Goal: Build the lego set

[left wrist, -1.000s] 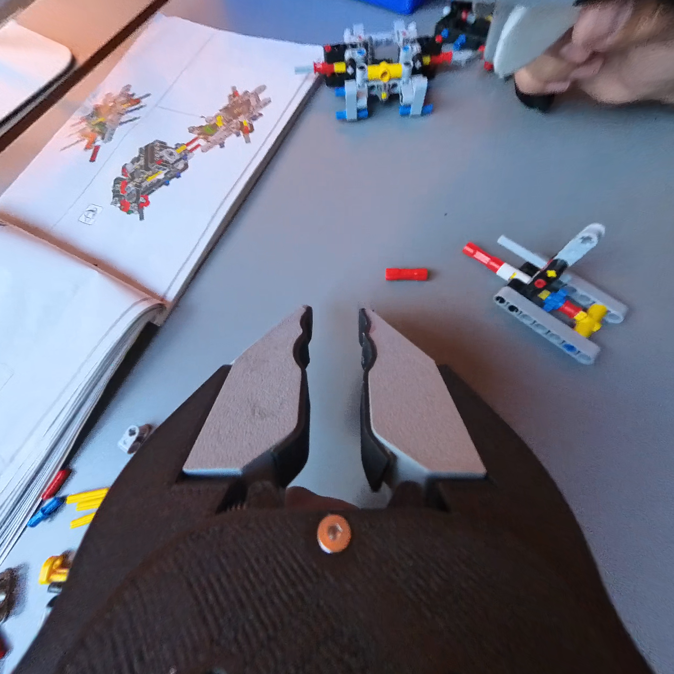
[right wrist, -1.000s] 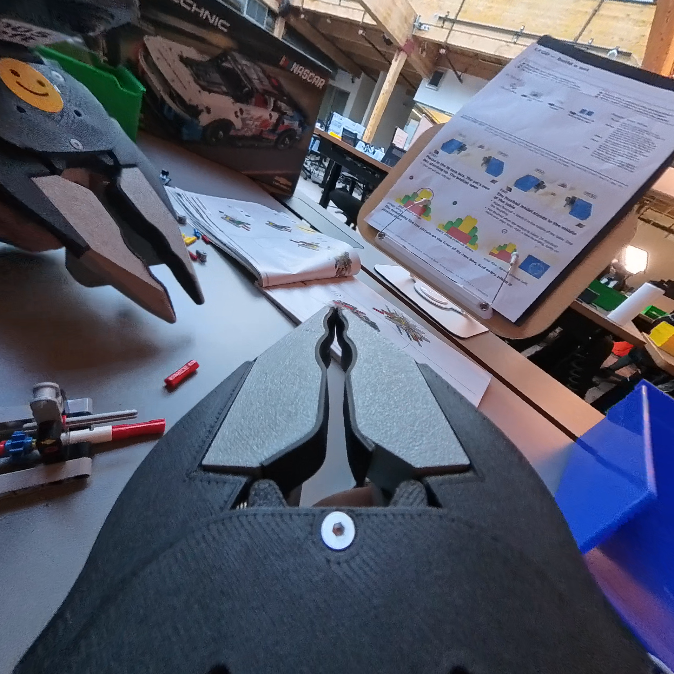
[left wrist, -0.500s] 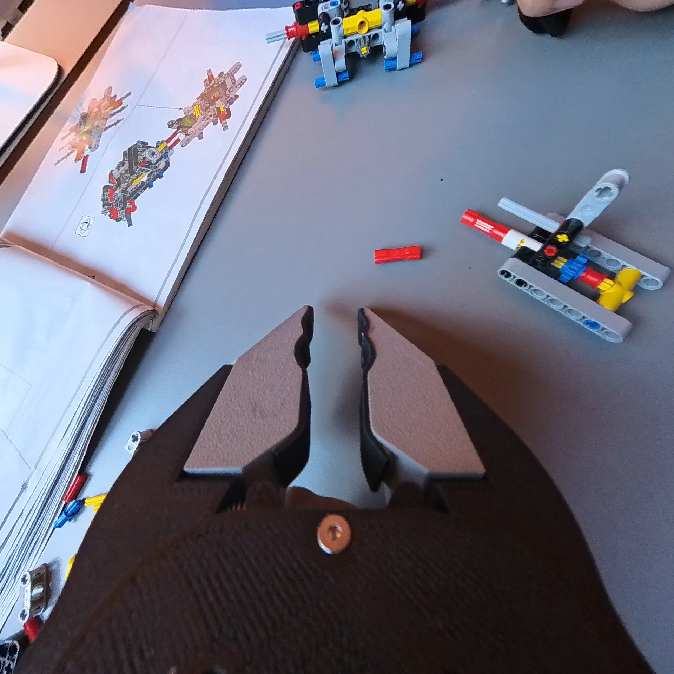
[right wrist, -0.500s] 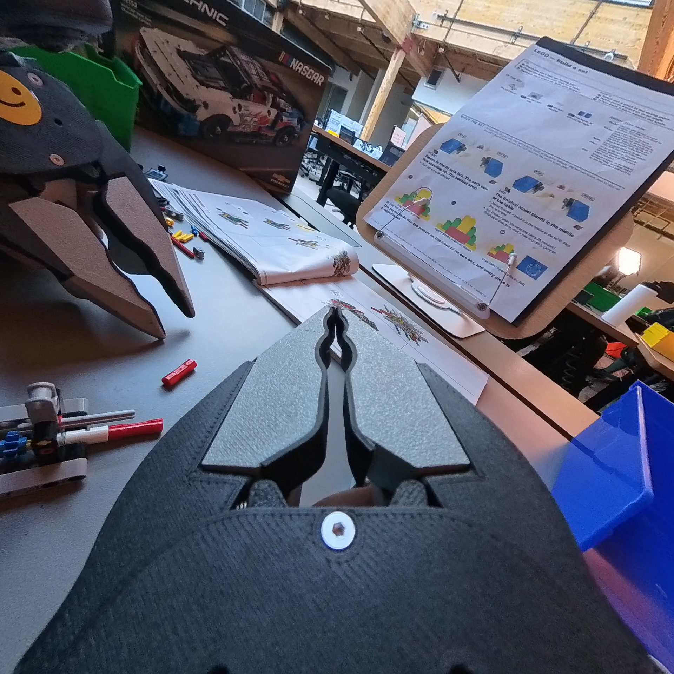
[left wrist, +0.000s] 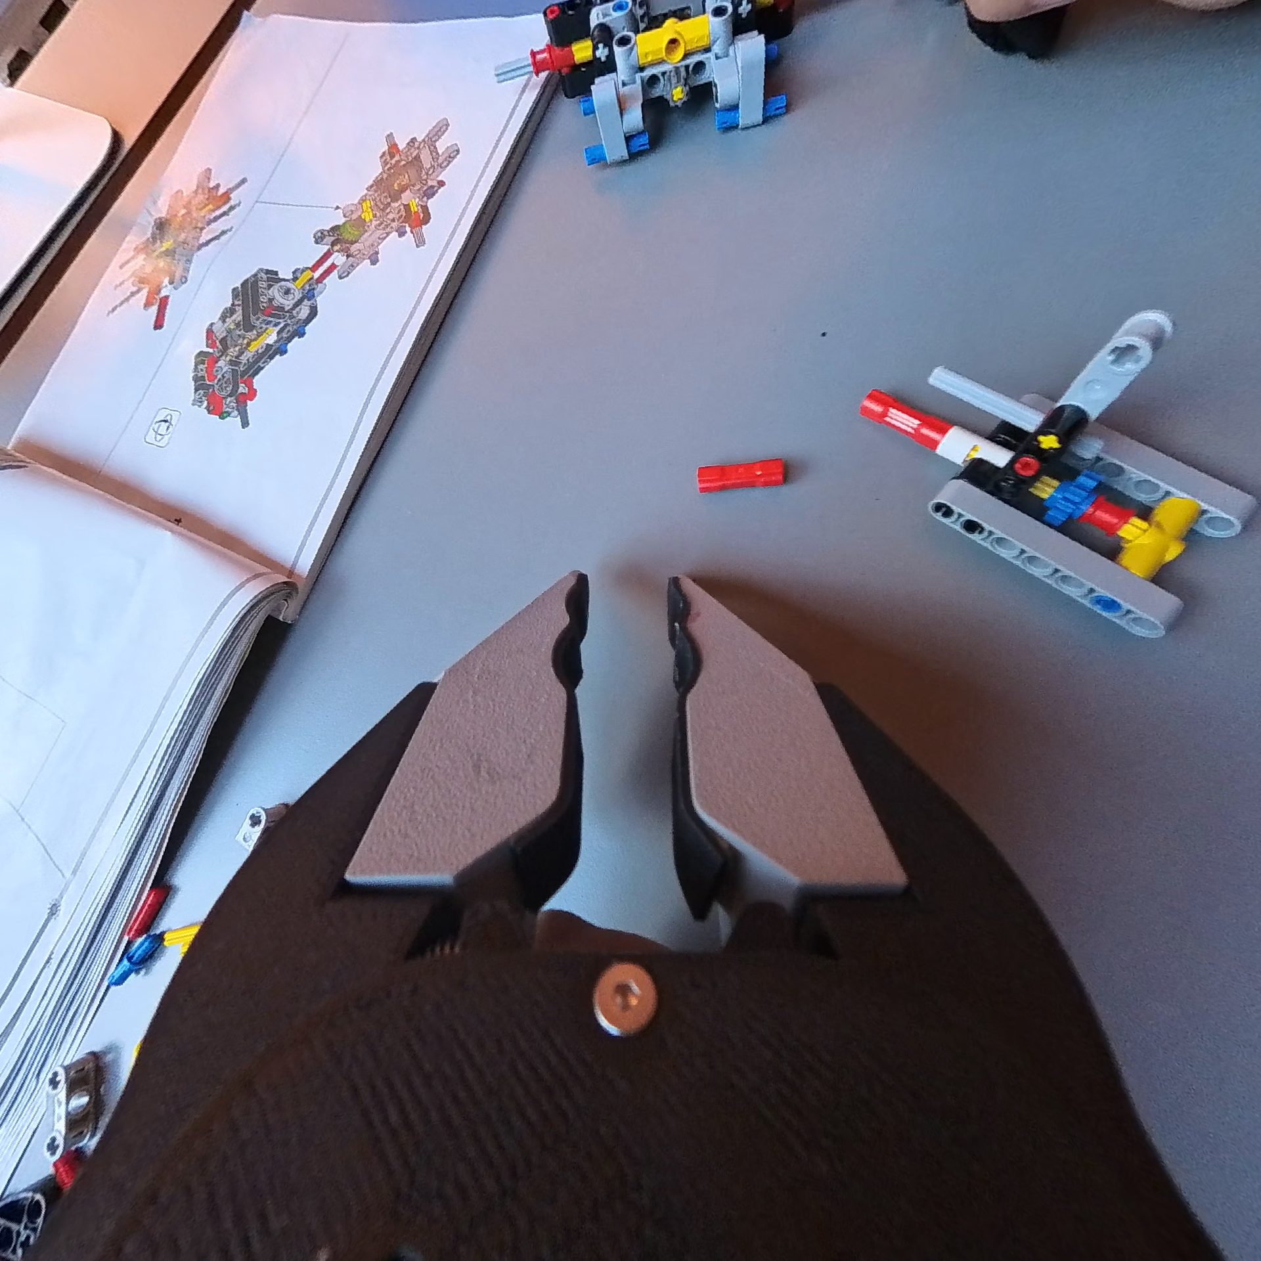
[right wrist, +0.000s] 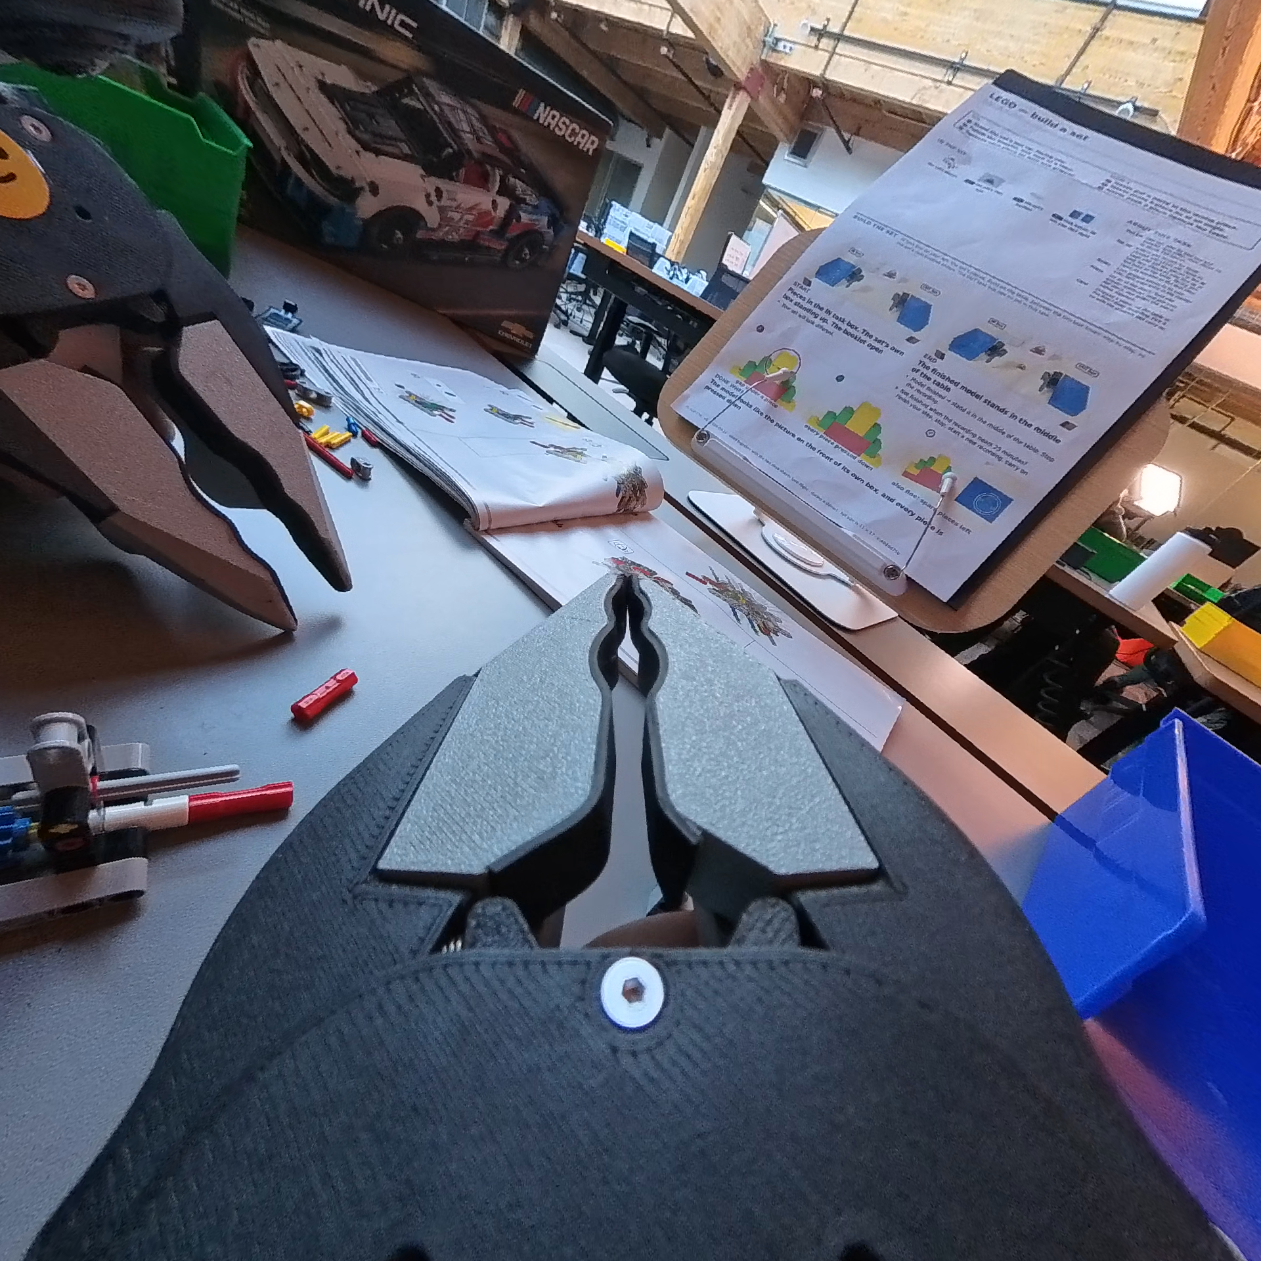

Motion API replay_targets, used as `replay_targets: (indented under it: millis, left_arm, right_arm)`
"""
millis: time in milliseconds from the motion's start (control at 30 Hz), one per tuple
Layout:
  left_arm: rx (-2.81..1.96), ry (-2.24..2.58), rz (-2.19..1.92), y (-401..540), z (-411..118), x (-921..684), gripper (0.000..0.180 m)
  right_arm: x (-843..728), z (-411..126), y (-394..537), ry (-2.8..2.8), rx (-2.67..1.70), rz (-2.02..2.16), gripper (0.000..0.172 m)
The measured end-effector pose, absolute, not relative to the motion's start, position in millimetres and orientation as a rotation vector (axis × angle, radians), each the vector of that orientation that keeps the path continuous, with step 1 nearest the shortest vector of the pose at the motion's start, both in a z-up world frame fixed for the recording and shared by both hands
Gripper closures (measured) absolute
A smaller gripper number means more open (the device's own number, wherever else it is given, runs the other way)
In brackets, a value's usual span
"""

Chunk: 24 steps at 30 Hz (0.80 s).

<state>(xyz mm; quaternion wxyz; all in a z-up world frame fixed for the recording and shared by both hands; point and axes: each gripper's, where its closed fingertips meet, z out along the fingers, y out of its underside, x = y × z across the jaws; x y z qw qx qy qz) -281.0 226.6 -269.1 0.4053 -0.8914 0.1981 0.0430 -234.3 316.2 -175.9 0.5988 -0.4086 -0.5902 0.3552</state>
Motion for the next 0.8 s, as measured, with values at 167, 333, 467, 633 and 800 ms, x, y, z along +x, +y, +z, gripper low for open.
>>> replay_targets:
  millis: [167,333,467,633,800]
  left_arm:
    - [-2.25,0.497,0.105,227,-269,-281,0.161]
    - [-2.259,0.493,0.126,226,-269,-286,0.159]
    - [-2.259,0.466,0.128,227,-267,-292,0.158]
    - [-2.264,0.465,0.132,227,-269,-293,0.159]
    - [-2.264,0.466,0.13,227,-269,-293,0.16]
  right_arm:
    - [-234,-176,317,-1.368,-0.95,0.824,0.172]
    - [-235,-176,318,-1.369,-0.956,0.82,0.172]
    - [-235,-178,318,-1.381,-0.962,0.817,0.172]
    - [-236,-180,316,-1.404,-0.976,0.83,0.172]
    - [-241,-198,306,-1.529,-1.174,0.979,0.172]
